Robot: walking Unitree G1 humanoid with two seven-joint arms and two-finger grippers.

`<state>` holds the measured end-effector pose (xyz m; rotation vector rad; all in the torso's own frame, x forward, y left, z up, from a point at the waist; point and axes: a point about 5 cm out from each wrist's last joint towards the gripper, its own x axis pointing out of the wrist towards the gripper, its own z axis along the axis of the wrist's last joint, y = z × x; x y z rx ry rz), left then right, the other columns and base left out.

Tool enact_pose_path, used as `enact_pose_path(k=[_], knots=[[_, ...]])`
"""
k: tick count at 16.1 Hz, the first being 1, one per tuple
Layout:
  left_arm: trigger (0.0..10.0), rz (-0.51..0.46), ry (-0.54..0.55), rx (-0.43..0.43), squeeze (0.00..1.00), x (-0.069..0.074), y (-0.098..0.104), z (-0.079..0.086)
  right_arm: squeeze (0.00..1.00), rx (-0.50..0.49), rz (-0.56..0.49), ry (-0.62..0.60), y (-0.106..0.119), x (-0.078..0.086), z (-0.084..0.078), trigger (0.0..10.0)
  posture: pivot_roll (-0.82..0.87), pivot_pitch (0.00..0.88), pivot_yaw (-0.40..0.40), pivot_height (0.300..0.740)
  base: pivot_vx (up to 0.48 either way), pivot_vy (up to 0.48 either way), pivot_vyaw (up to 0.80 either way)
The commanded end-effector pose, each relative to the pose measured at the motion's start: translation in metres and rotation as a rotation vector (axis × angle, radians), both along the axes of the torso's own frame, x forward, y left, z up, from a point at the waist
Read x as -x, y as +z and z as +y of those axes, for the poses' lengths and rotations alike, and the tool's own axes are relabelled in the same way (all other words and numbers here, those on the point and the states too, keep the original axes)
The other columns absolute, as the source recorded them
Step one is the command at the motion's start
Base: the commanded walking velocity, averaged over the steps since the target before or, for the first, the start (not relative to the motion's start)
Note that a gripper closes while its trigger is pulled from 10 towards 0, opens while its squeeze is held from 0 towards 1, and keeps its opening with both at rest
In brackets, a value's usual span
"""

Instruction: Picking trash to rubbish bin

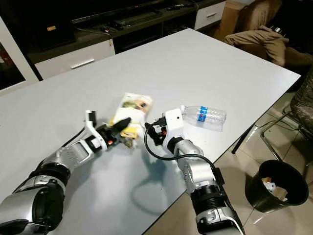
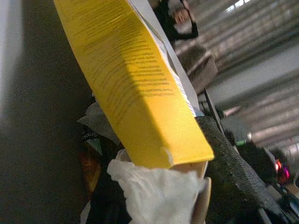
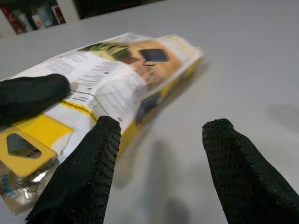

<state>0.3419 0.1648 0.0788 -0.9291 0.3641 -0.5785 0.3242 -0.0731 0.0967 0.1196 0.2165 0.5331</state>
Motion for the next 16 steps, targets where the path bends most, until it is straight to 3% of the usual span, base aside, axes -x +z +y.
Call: enact_pose_path(k=[1,5,10,11,12,13,14,16], knots=[[0.0,-0.015,0.061,0.024,0.0,-0.002,0.005,0.01,0.0,-0.021,-0.047,-0.019,0.01,-0.004,-0.002,10.0,-0.19,0.0,0.019,0.74,0.0,0.0,0.0],[0.0,-0.159,0.248,0.316,0.0,-0.011,0.046,0.035,0.0,-0.05,-0.208,-0.176,0.041,-0.002,-0.034,10.0,-0.19,0.0,0.023,0.74,0.0,0.0,0.0],[0.0,-0.251,0.151,0.489,0.0,0.009,0.08,0.02,0.0,-0.018,-0.208,-0.202,0.037,0.015,-0.046,10.0,-0.2,0.0,0.031,0.74,0.0,0.0,0.0],[0.0,-0.287,0.16,0.385,0.0,0.017,0.083,0.019,0.0,-0.011,-0.187,-0.175,0.035,0.019,-0.045,10.0,-0.2,0.0,0.03,0.74,0.0,0.0,0.0],[0.0,-0.307,0.215,0.217,0.0,0.022,0.084,0.021,0.0,-0.031,-0.159,-0.085,0.035,0.023,-0.038,10.0,-0.2,0.0,0.03,0.74,0.0,0.0,0.0],[0.0,-0.318,0.287,0.083,0.0,0.024,0.087,0.029,1.0,-0.009,-0.13,0.027,0.035,0.028,-0.03,10.0,-0.19,0.0,0.03,0.74,0.0,0.0,0.0],[0.0,-0.323,0.343,-0.001,0.0,0.025,0.089,0.037,1.0,0.04,-0.1,0.106,0.035,0.031,-0.026,10.0,-0.19,0.0,0.03,0.74,0.0,0.0,0.0],[0.0,-0.336,0.412,-0.061,0.0,0.031,0.098,0.049,1.0,0.109,-0.032,0.207,0.041,0.036,-0.032,10.0,-0.18,0.0,0.021,0.74,0.0,0.0,0.0]])
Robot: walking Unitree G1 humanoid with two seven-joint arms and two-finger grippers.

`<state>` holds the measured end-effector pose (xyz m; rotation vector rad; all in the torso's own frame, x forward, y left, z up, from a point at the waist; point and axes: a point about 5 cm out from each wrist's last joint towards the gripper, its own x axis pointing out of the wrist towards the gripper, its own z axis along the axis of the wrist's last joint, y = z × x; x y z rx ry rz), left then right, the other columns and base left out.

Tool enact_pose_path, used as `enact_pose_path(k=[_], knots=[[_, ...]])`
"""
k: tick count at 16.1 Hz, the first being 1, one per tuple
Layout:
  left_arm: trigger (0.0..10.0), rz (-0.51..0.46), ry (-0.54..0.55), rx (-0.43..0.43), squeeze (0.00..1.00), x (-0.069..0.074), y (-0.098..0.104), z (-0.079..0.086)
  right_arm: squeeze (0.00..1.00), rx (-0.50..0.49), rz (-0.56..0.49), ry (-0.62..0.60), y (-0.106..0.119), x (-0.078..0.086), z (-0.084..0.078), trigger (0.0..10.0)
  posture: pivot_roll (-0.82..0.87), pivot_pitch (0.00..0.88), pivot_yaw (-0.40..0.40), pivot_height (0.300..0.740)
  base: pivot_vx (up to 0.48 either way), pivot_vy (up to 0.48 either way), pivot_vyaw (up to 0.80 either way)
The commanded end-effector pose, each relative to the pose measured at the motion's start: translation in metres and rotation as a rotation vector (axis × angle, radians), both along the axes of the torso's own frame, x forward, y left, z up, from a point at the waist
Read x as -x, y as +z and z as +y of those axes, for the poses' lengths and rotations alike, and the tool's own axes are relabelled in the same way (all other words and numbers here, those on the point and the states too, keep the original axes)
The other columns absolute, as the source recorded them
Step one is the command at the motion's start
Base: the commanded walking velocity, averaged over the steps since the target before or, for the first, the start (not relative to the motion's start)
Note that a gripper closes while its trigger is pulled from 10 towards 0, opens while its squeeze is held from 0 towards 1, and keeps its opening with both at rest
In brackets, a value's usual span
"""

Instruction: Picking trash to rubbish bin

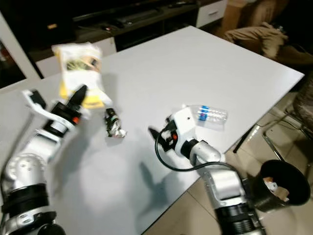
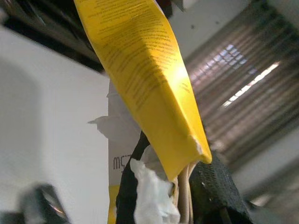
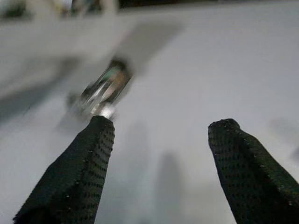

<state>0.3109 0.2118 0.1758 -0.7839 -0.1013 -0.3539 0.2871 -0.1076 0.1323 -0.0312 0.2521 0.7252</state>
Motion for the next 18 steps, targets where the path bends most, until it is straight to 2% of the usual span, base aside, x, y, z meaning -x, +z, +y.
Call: enact_pose_path(k=[1,2,3,4,5,6,8,9,11,12,13,14,15,16,18], knots=[[0.0,0.005,0.032,-0.093,0.0,0.003,0.003,0.002,1.0,0.007,0.007,0.04,0.012,0.001,-0.004,10.0,-0.18,0.0,0.021,0.74,0.0,0.0,0.0],[0.0,0.023,0.022,-0.218,0.0,0.005,0.001,-0.002,1.0,0.03,0.022,0.073,0.018,0.003,-0.009,10.0,-0.18,0.0,0.021,0.74,0.0,0.0,0.0],[0.0,0.061,0.025,-0.294,0.0,0.006,-0.003,-0.005,1.0,0.062,0.04,0.115,0.024,0.005,-0.015,10.0,-0.18,0.0,0.02,0.74,0.0,0.0,0.0],[0.0,0.133,0.031,-0.175,0.0,0.002,-0.002,-0.01,1.0,0.066,0.054,0.157,0.036,0.008,-0.021,10.0,-0.19,0.0,0.027,0.74,0.0,0.0,0.0],[0.0,0.142,0.026,-0.119,0.0,0.0,0.002,-0.013,1.0,0.063,0.061,0.17,0.041,0.009,-0.022,10.0,-0.19,0.0,0.032,0.74,0.0,0.0,0.0],[0.0,0.18,-0.056,0.06,0.0,-0.003,0.008,-0.029,1.0,0.023,0.075,0.193,0.05,0.012,-0.025,10.0,-0.19,0.0,0.031,0.74,0.0,0.0,0.0],[0.0,0.237,-0.134,0.224,0.0,-0.003,0.005,-0.046,1.0,0.039,0.119,0.215,0.048,0.019,-0.032,10.0,-0.19,0.0,0.024,0.74,0.0,0.0,0.0],[0.0,0.242,-0.157,0.247,0.0,-0.002,0.003,-0.051,1.0,0.061,0.138,0.226,0.044,0.022,-0.034,10.0,-0.19,0.0,0.024,0.74,0.0,0.0,0.0],[0.0,0.245,-0.128,0.21,0.0,-0.003,0.002,-0.048,1.0,0.085,0.153,0.228,0.038,0.023,-0.032,10.0,-0.2,0.0,0.027,0.74,0.0,0.0,0.0],[0.0,0.226,-0.069,0.044,0.0,-0.005,0.005,-0.037,1.0,0.099,0.125,0.208,0.029,0.017,-0.024,10.0,-0.19,0.0,0.027,0.74,0.0,0.0,0.0],[0.0,0.212,-0.046,-0.026,0.0,-0.006,0.007,-0.033,1.0,0.102,0.101,0.19,0.025,0.011,-0.02,10.0,-0.19,0.0,0.026,0.74,0.0,0.0,0.0],[0.0,0.2,-0.007,-0.093,0.0,-0.008,0.013,-0.026,1.0,0.084,0.073,0.163,0.02,0.003,-0.012,10.0,-0.19,0.0,0.026,0.74,0.0,0.0,0.0],[0.0,0.189,0.033,-0.123,0.0,-0.01,0.019,-0.02,1.0,0.075,0.06,0.139,0.016,-0.006,-0.006,10.0,-0.17,0.0,0.022,0.74,0.0,0.0,0.0],[0.0,0.156,0.116,-0.191,0.0,-0.011,0.033,-0.005,1.0,0.054,0.033,0.092,0.009,-0.026,0.006,10.0,-0.16,0.0,0.018,0.74,0.0,0.0,0.0],[0.0,0.13,0.176,-0.313,0.0,-0.008,0.044,0.007,1.0,0.056,0.009,0.051,0.003,-0.048,0.02,10.0,-0.13,0.0,0.003,0.74,0.0,0.0,0.0]])
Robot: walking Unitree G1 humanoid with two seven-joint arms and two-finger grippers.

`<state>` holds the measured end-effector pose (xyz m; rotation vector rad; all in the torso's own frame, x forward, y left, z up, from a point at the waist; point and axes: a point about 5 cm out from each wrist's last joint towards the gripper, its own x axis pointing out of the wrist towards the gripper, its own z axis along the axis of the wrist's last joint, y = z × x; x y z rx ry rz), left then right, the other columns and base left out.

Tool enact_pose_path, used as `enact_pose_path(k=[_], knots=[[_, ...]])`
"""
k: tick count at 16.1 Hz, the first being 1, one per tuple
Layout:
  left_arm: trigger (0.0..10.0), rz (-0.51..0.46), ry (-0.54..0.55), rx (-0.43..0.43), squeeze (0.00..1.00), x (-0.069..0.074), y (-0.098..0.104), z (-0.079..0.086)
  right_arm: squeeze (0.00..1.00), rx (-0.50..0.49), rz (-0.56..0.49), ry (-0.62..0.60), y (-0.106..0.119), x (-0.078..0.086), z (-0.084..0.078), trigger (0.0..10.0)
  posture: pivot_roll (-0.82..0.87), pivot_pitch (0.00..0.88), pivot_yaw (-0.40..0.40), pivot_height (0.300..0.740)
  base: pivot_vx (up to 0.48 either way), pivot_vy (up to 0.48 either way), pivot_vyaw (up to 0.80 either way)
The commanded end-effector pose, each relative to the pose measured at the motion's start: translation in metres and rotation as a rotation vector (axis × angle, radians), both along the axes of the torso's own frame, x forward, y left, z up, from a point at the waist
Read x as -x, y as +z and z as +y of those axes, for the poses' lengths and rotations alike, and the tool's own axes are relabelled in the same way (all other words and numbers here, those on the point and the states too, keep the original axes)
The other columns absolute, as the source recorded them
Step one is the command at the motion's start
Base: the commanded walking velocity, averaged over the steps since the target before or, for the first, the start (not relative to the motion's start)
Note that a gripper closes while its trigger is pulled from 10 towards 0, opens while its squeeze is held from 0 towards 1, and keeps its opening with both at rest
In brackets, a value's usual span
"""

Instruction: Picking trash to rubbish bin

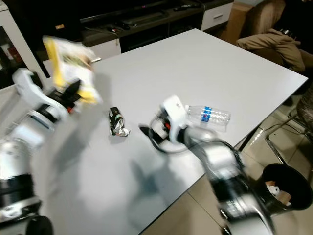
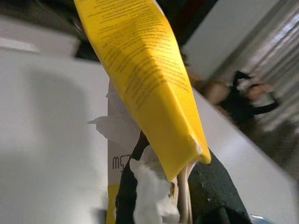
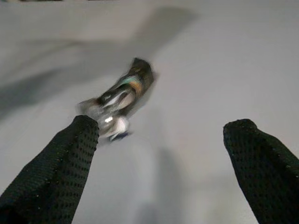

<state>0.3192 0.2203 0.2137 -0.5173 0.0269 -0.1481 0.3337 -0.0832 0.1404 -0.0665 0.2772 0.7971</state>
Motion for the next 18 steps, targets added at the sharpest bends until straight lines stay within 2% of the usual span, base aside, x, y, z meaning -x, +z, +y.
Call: enact_pose_path(k=[1,2,4,5,6,7,9,11,12,14,16,18], knots=[[0.0,-0.021,0.009,-0.104,0.0,0.004,0.008,0.003,1.0,0.018,-0.011,-0.044,-0.006,-0.012,0.003,10.0,-0.11,0.014,-0.016,0.74,0.0,0.0,0.0],[0.0,-0.022,0.02,-0.12,0.0,0.006,0.009,0.006,1.0,0.017,-0.012,-0.043,-0.006,-0.016,0.008,10.0,-0.09,0.033,-0.032,0.74,0.0,0.0,0.0],[0.0,-0.011,0.035,-0.22,0.0,0.014,0.006,0.015,1.0,0.005,0.01,-0.017,-0.008,-0.023,0.023,10.0,-0.06,0.059,-0.057,0.74,0.0,0.0,0.0],[0.0,0.021,0.044,-0.277,0.0,0.025,0.002,0.021,1.0,0.039,0.03,0.032,-0.011,-0.028,0.039,10.0,-0.04,0.106,-0.079,0.74,0.0,0.0,0.0],[0.0,0.029,0.031,-0.314,0.0,0.031,0.001,0.021,1.0,0.047,0.034,0.069,-0.01,-0.029,0.046,10.0,-0.03,0.122,-0.088,0.74,0.0,0.0,0.0],[0.0,0.026,0.024,-0.315,0.0,0.033,0.001,0.021,1.0,0.052,0.033,0.084,-0.009,-0.03,0.05,10.0,-0.03,0.127,-0.09,0.74,0.0,0.0,0.0],[0.0,0.036,0.02,-0.348,0.0,0.042,0.004,0.024,1.0,0.054,0.012,0.169,0.001,-0.03,0.07,10.0,-0.01,0.165,-0.099,0.74,0.0,0.0,0.0],[0.0,0.038,0.005,-0.374,0.0,0.045,0.007,0.024,1.0,0.126,-0.013,0.188,-0.001,-0.029,0.08,10.0,0.01,0.179,-0.103,0.74,0.0,0.0,0.0],[0.0,0.035,-0.006,-0.405,0.0,0.047,0.01,0.024,0.0,0.205,-0.037,0.203,-0.008,-0.026,0.086,10.0,0.02,0.19,-0.104,0.74,0.0,0.0,0.0],[0.0,0.044,0.001,-0.387,0.0,0.048,0.01,0.025,0.0,0.249,-0.026,0.191,-0.016,-0.023,0.088,10.0,0.02,0.198,-0.098,0.74,0.0,0.0,0.0],[0.0,0.052,-0.02,-0.407,0.0,0.049,0.009,0.024,0.0,0.28,-0.032,0.126,-0.021,-0.025,0.082,10.0,0.02,0.197,-0.096,0.74,0.0,0.0,0.0],[0.0,0.045,-0.029,-0.404,0.0,0.049,0.01,0.022,0.0,0.263,-0.027,0.116,-0.021,-0.026,0.08,10.0,0.02,0.197,-0.096,0.74,0.0,0.0,0.0]])
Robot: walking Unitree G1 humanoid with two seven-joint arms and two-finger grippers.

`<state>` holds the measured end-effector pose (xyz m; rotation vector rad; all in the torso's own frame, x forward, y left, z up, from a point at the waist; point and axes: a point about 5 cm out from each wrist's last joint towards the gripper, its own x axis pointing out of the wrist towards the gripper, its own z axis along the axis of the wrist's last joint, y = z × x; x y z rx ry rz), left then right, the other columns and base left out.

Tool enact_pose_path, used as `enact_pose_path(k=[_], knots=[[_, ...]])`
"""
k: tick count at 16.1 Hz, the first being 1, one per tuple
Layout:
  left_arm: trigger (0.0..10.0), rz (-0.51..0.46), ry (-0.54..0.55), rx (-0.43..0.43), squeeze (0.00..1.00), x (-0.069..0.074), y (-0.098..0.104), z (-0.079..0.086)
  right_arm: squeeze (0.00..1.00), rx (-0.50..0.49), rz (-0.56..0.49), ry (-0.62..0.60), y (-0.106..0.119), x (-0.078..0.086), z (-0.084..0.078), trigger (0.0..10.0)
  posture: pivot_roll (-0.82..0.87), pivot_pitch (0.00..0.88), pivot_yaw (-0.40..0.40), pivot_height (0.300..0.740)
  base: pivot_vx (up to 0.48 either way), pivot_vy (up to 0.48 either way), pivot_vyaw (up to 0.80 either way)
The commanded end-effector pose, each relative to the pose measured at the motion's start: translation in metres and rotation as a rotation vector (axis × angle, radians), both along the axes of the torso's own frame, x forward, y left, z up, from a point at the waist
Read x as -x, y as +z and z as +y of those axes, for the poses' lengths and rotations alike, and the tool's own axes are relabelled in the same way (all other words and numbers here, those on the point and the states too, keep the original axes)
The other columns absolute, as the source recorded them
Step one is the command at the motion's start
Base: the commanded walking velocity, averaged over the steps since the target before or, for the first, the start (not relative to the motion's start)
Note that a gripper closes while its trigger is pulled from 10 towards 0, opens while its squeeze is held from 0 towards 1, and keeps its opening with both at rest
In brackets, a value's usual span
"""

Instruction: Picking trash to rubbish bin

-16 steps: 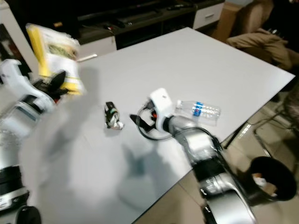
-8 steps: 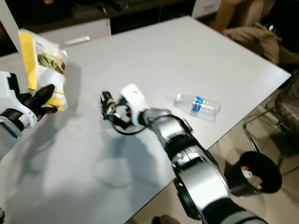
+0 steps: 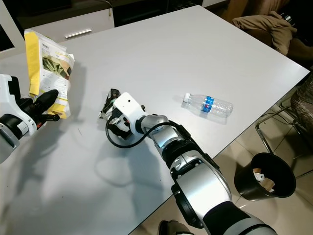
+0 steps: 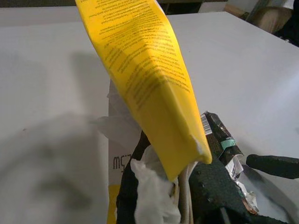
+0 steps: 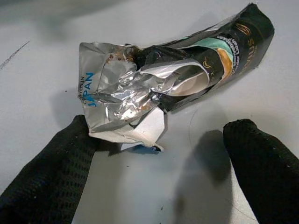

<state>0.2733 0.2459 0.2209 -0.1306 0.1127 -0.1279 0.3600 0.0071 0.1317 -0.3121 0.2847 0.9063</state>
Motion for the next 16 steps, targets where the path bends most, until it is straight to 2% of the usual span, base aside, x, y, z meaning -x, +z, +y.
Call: enact_pose_path(k=[1,3,4,6,11,16], knots=[[0.0,-0.007,-0.028,-0.004,0.0,0.003,0.003,-0.005,0.0,0.029,0.049,-0.031,-0.012,0.0,-0.012,10.0,0.02,0.197,-0.096,0.74,0.0,0.0,0.0],[0.0,-0.002,-0.033,-0.007,0.0,0.002,0.001,-0.005,0.0,-0.024,0.06,-0.03,-0.009,0.0,-0.011,2.7,0.02,0.183,-0.096,0.74,0.0,0.0,0.0],[0.0,-0.006,-0.032,0.0,0.0,0.002,0.001,-0.005,0.0,-0.052,0.063,-0.02,-0.007,0.0,-0.01,0.0,0.02,0.181,-0.094,0.74,0.0,0.0,0.0],[0.0,-0.002,-0.037,-0.005,0.0,0.003,0.0,-0.005,0.0,-0.139,0.095,0.031,-0.009,0.004,-0.007,0.0,0.02,0.185,-0.095,0.74,0.0,0.0,0.0],[0.0,0.004,-0.058,-0.006,0.0,0.005,-0.002,-0.009,0.0,-0.214,0.118,0.106,-0.008,0.009,-0.005,0.0,0.02,0.185,-0.096,0.74,0.0,0.0,0.0],[0.0,0.005,-0.072,-0.01,0.0,0.005,-0.003,-0.014,0.0,-0.202,0.101,0.155,-0.01,0.011,-0.007,0.0,0.03,0.182,-0.097,0.74,0.0,0.0,0.0]])
